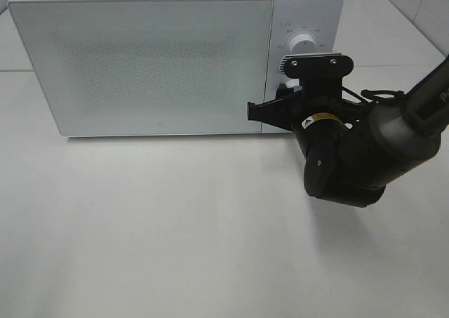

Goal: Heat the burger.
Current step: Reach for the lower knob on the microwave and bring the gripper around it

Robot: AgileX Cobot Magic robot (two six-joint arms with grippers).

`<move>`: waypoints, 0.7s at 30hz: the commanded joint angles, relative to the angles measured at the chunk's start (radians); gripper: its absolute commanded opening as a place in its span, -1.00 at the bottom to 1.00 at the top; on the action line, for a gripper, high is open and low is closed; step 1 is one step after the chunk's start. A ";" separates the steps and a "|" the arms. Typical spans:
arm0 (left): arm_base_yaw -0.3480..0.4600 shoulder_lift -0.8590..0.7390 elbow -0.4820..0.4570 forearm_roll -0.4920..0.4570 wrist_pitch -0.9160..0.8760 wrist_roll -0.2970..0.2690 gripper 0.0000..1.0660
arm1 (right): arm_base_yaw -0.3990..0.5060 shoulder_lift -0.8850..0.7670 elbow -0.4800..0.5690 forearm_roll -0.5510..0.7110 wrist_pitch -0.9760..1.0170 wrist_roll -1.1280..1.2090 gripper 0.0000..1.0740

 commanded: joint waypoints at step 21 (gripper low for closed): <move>0.002 -0.018 -0.001 -0.006 -0.001 -0.003 0.88 | -0.015 -0.004 -0.030 -0.277 -0.207 1.592 -1.00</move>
